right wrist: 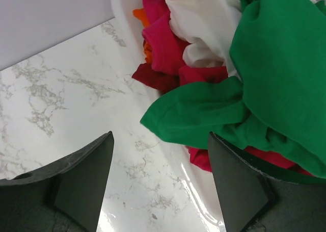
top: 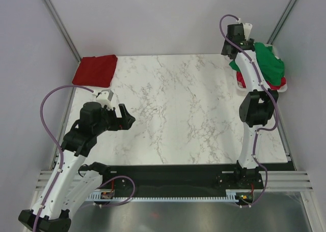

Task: Fold and stack the t-shirts
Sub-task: Grab the tshirt from the pile, then move the tshirt to the center of the board

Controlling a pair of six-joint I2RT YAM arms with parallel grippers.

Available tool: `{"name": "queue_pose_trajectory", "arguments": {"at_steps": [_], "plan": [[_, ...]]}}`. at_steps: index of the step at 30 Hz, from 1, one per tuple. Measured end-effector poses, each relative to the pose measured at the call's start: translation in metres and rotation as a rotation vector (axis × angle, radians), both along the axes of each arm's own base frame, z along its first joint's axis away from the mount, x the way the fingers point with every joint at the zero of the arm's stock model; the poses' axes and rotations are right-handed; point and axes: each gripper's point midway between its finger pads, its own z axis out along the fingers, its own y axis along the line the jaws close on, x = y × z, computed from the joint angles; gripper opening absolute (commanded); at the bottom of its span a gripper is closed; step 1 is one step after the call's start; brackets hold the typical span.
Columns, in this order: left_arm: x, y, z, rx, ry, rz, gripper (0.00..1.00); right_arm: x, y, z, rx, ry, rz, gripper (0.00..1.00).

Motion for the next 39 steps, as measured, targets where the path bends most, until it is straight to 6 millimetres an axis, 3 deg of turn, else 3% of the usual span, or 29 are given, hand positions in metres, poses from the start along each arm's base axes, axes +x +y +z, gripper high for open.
{"name": "queue_pose_trajectory", "arguments": {"at_steps": [4,7,8,9,12,14,15,16,21,24,26,28,30,32,34,36,39], "plan": [[0.0,0.0,-0.001,0.001,0.003,0.001,0.99,0.005,-0.016,-0.02,-0.004,0.027,-0.044,0.81],[0.001,0.0,-0.002,0.003,0.008,0.001,0.99,0.007,-0.027,-0.038,-0.007,0.059,-0.065,0.71],[0.001,0.0,-0.002,0.004,0.01,0.001,0.99,0.007,-0.032,-0.044,-0.008,0.072,-0.072,0.66],[0.001,0.0,-0.003,0.005,0.012,0.002,0.99,0.008,-0.036,-0.049,-0.009,0.081,-0.078,0.53],[0.002,0.0,-0.003,0.006,0.012,0.003,0.99,0.008,-0.044,-0.059,-0.008,0.099,-0.087,0.34],[0.002,0.0,-0.003,0.007,0.013,0.004,0.99,0.008,-0.048,-0.059,-0.006,0.098,-0.093,0.2],[0.002,0.001,-0.004,0.008,0.015,0.006,0.99,0.008,-0.049,-0.059,-0.009,0.099,-0.093,0.06],[0.002,0.001,-0.004,0.01,0.016,0.007,0.99,0.008,-0.05,-0.058,-0.012,0.099,-0.09,0.0],[0.003,0.002,-0.004,0.013,0.012,0.014,0.99,0.009,-0.047,-0.055,-0.003,0.092,-0.078,0.0],[0.002,0.003,-0.002,0.013,0.003,0.019,0.99,0.01,-0.036,-0.034,0.031,0.06,-0.034,0.0],[0.002,0.004,0.0,0.012,-0.005,0.022,0.99,0.015,-0.017,0.006,0.07,-0.008,0.044,0.0],[0.001,0.004,0.002,0.01,-0.013,0.023,0.99,0.025,0.015,0.077,0.097,-0.173,0.165,0.0],[0.0,0.005,0.003,0.008,-0.02,0.023,0.99,0.011,0.057,0.151,0.124,-0.343,0.301,0.0],[0.0,0.005,0.003,0.007,-0.021,0.023,0.99,-0.039,0.099,0.24,0.155,-0.536,0.438,0.0],[0.0,0.005,0.004,0.007,-0.023,0.024,0.99,-0.105,0.119,0.321,0.166,-0.736,0.531,0.0],[0.0,0.005,0.004,0.008,-0.024,0.025,0.99,-0.174,0.106,0.399,0.14,-0.959,0.546,0.0],[0.0,0.006,0.005,0.008,-0.03,0.029,0.99,-0.256,0.064,0.466,0.064,-1.19,0.449,0.0]]}}
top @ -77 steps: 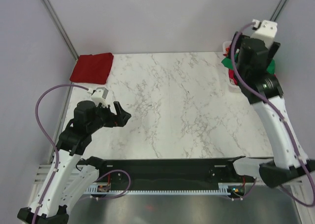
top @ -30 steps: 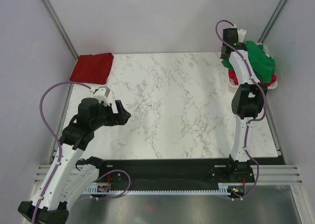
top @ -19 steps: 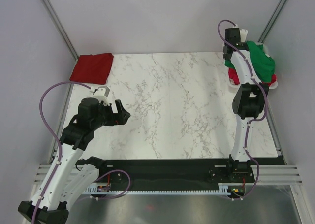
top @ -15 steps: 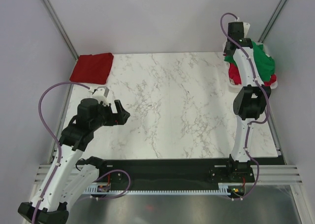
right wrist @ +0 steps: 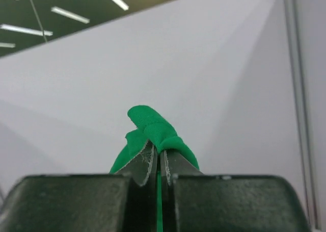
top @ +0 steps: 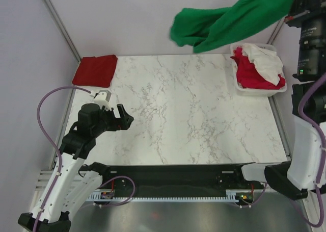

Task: Fold and stack the t-shirts
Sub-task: Move the tshirt to the center of the board, then flatten the tshirt out

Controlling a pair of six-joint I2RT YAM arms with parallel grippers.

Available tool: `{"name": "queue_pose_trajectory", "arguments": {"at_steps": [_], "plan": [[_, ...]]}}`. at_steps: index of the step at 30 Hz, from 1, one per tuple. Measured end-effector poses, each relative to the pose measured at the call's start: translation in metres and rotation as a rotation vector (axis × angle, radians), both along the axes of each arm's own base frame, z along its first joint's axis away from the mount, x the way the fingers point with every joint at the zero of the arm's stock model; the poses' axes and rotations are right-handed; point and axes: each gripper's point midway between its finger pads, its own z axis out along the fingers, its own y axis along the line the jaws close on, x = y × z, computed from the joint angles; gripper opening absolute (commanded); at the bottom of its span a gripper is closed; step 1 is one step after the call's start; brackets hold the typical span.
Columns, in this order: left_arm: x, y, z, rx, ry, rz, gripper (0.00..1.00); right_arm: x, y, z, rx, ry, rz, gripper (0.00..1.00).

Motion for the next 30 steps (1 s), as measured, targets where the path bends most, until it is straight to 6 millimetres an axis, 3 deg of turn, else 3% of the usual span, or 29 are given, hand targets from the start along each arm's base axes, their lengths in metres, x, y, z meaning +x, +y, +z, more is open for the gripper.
{"name": "queue_pose_trajectory", "arguments": {"at_steps": [1,3,4,5,6,8,10,11,12,13,14,15,16,18,22,25,27,30], "plan": [[0.0,0.001,0.001,0.0,-0.003,0.002,0.99,-0.018,-0.01,0.011,0.018,-0.046,-0.033,0.02],[0.0,0.002,0.002,0.002,-0.009,0.009,0.99,-0.025,-0.02,0.001,0.048,-0.044,-0.07,0.48],[0.0,0.002,0.002,0.003,-0.011,0.011,0.99,-0.015,-0.022,-0.016,0.056,0.003,-0.088,0.76],[0.0,0.003,0.002,0.004,-0.013,0.014,0.99,0.002,-0.021,-0.042,0.07,0.064,-0.098,0.98],[0.0,0.003,0.003,0.005,-0.015,0.016,1.0,0.025,-0.02,-0.082,0.079,0.165,-0.113,0.98],[0.0,0.004,0.003,0.005,-0.016,0.017,1.0,0.073,-0.014,-0.195,0.074,0.43,-0.138,0.98],[-0.001,0.004,0.002,0.006,-0.013,0.017,1.0,0.102,-0.006,-0.343,0.06,0.774,-0.152,0.98],[-0.001,0.004,0.001,0.007,-0.009,0.017,1.0,0.103,-0.004,-0.413,0.047,0.94,-0.158,0.98],[0.0,0.003,0.0,0.009,-0.002,0.016,1.0,0.092,-0.004,-0.486,0.033,1.125,-0.164,0.98],[0.0,0.003,-0.003,0.012,0.008,0.015,1.0,0.075,-0.005,-0.535,0.025,1.263,-0.171,0.98],[0.001,0.003,-0.006,0.016,0.022,0.015,1.0,0.045,-0.007,-0.585,0.017,1.424,-0.175,0.98],[0.002,0.002,-0.009,0.021,0.037,0.014,1.0,0.024,-0.008,-0.607,0.015,1.508,-0.175,0.98],[0.003,0.002,-0.013,0.025,0.053,0.013,1.0,0.004,-0.01,-0.62,0.018,1.573,-0.179,0.98],[0.005,0.001,-0.02,0.037,0.086,0.013,1.0,-0.007,-0.01,-0.611,0.034,1.564,-0.17,0.98],[0.005,0.004,-0.031,0.063,0.144,0.025,0.92,-0.001,-0.007,-0.548,0.078,1.357,-0.125,0.98],[0.002,0.005,-0.024,0.062,0.14,0.031,0.8,-0.009,0.006,-0.516,0.103,1.239,-0.039,0.98],[-0.001,0.0,-0.017,0.035,0.127,0.006,0.77,-0.021,0.02,-0.514,0.115,1.209,0.036,0.98],[-0.012,-0.016,-0.01,-0.021,0.131,-0.065,0.75,-0.048,0.049,-0.538,0.128,1.25,0.174,0.97]]}}
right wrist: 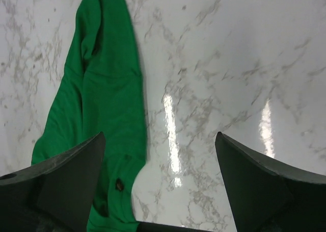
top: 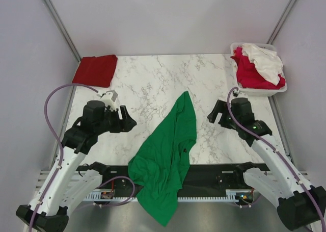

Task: Fold and stack the t-shirts
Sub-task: Flatten the tshirt out

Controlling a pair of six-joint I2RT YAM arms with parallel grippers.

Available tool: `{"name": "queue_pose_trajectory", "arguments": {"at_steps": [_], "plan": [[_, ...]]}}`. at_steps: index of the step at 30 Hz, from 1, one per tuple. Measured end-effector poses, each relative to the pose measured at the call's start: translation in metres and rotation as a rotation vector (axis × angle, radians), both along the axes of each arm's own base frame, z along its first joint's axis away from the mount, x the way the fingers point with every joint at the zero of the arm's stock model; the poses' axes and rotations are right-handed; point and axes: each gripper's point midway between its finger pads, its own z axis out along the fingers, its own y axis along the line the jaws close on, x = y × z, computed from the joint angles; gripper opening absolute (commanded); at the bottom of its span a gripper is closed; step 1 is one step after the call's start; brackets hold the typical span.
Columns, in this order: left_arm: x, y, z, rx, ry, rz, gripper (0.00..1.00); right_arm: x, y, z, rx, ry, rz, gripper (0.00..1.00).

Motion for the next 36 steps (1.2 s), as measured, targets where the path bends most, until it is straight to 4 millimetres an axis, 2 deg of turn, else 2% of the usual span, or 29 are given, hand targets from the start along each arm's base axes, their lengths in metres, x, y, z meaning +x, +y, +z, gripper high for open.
{"name": "queue_pose_trajectory", "arguments": {"at_steps": [4,7,10,12,13,16,20,23,28,34,36], "plan": [[-0.027,-0.031,-0.001,-0.06,0.034,-0.123,0.76,-0.045,0.051,-0.036,0.082,0.12,0.169,0.86],[-0.052,-0.044,-0.012,-0.048,0.091,-0.192,0.77,-0.083,0.101,-0.034,0.125,0.142,0.327,0.84],[-0.058,-0.045,-0.018,-0.032,0.122,-0.19,0.77,-0.148,0.153,-0.031,0.131,0.177,0.518,0.79],[-0.057,-0.045,-0.021,-0.026,0.14,-0.173,0.75,-0.185,0.173,-0.036,0.118,0.215,0.603,0.77],[-0.058,-0.046,-0.023,-0.024,0.152,-0.17,0.75,-0.203,0.181,-0.044,0.094,0.242,0.631,0.7],[-0.067,-0.053,-0.029,-0.005,0.181,-0.2,0.75,-0.225,0.184,-0.068,0.027,0.29,0.611,0.61],[-0.079,-0.056,-0.035,0.023,0.2,-0.223,0.75,-0.239,0.195,-0.081,0.023,0.307,0.585,0.59],[-0.076,-0.052,-0.033,0.023,0.184,-0.195,0.75,-0.255,0.202,-0.092,-0.006,0.323,0.601,0.56],[-0.075,-0.049,-0.029,0.011,0.163,-0.172,0.75,-0.27,0.205,-0.099,-0.013,0.344,0.6,0.56],[-0.073,-0.048,-0.028,0.011,0.154,-0.161,0.74,-0.276,0.208,-0.097,0.014,0.341,0.577,0.48],[-0.074,-0.048,-0.028,0.011,0.155,-0.161,0.74,-0.279,0.208,-0.097,0.019,0.344,0.574,0.53]]}}
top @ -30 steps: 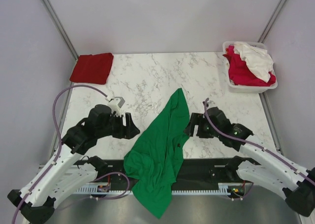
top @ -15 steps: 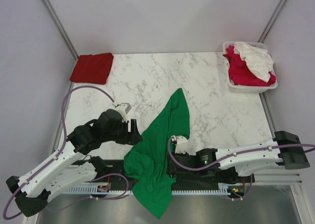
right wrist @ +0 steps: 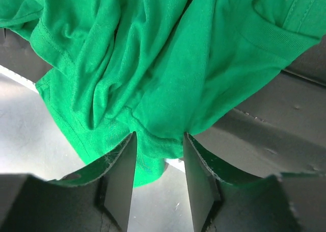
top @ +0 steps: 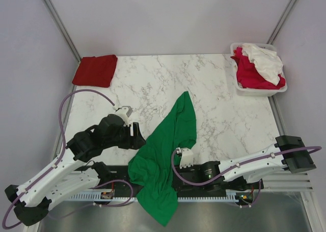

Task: Fold and stack the t-shirts
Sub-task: Flatten the tshirt out

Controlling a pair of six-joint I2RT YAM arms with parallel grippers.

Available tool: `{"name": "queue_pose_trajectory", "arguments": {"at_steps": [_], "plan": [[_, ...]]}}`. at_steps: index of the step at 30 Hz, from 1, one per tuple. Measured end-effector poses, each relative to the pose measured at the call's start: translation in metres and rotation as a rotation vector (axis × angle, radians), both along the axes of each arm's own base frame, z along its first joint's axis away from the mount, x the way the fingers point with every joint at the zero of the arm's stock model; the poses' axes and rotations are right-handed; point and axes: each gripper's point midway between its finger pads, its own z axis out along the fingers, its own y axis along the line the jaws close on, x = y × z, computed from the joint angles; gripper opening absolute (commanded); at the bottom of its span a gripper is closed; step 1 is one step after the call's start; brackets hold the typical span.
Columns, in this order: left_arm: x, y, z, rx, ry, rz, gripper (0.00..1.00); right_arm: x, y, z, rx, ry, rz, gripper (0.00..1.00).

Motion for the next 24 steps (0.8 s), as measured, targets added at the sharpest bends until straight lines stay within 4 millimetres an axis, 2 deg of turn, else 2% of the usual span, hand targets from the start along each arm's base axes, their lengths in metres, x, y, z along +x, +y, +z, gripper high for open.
{"name": "queue_pose_trajectory", "arguments": {"at_steps": [1,3,6,8,12,14,17,18,21,24], "plan": [[0.0,0.0,0.0,0.0,0.0,0.0,0.74,-0.001,0.0,0.0,0.002,0.004,-0.004,0.62],[0.0,0.0,0.0,0.0,0.0,0.0,0.74,-0.002,0.0,-0.002,0.0,0.009,-0.016,0.68],[0.0,0.0,0.0,-0.001,-0.002,-0.001,0.74,-0.003,-0.004,-0.005,-0.011,0.012,-0.035,0.72],[-0.001,0.0,0.001,-0.004,-0.005,-0.003,0.74,-0.003,-0.008,-0.007,-0.012,0.011,-0.049,0.68],[-0.001,0.0,0.003,-0.009,-0.011,0.002,0.74,0.0,-0.018,-0.014,-0.019,0.011,-0.075,0.54],[0.0,0.001,0.003,-0.007,-0.014,0.008,0.73,0.0,-0.019,-0.017,-0.02,0.011,-0.08,0.52],[0.0,0.001,0.003,-0.006,-0.016,0.011,0.73,0.0,-0.016,-0.02,-0.017,0.012,-0.082,0.38],[0.0,0.001,0.003,-0.005,-0.016,0.012,0.73,0.0,-0.015,-0.022,-0.021,0.01,-0.08,0.25],[0.0,0.001,0.003,-0.005,-0.017,0.011,0.73,0.0,-0.015,-0.024,-0.027,0.004,-0.076,0.13],[-0.001,0.001,0.003,-0.006,-0.017,0.006,0.73,0.001,-0.016,-0.02,-0.04,-0.008,-0.075,0.1]]}}
